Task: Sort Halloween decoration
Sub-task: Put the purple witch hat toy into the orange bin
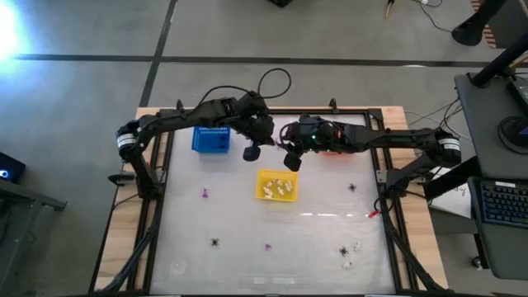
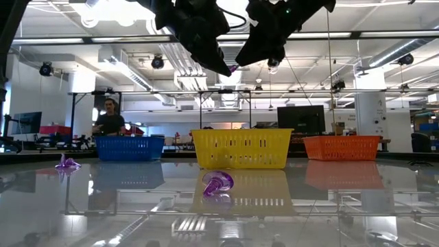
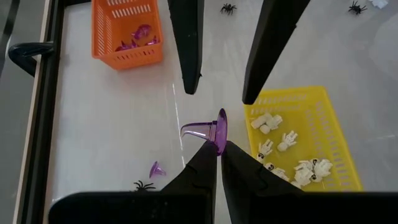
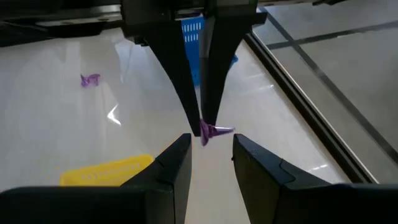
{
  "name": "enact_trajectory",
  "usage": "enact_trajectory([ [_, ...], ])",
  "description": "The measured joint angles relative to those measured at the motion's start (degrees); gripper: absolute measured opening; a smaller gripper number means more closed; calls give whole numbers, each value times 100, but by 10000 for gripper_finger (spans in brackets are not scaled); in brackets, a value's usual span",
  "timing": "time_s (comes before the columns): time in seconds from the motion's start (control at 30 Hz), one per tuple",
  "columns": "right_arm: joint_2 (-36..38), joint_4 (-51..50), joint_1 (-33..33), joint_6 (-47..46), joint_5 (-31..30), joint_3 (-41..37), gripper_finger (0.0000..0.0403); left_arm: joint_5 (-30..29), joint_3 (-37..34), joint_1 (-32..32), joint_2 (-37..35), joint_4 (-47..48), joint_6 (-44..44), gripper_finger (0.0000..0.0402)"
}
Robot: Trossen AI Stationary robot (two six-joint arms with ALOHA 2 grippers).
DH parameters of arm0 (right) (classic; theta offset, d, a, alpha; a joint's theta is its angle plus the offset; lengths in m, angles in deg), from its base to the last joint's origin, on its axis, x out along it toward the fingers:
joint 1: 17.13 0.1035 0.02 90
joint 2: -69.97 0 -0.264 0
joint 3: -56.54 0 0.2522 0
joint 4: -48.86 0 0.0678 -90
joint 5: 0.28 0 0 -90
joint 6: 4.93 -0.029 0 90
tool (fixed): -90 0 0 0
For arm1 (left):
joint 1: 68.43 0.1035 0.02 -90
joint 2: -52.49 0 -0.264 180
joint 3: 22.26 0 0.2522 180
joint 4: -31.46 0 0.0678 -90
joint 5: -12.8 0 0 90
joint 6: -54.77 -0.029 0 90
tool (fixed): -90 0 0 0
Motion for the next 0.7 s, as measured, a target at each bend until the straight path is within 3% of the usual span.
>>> enact_trajectory([
  [0.7,-142,176,-37,-309,-4,-1,77,164,0,20,0,-187,-28,0],
])
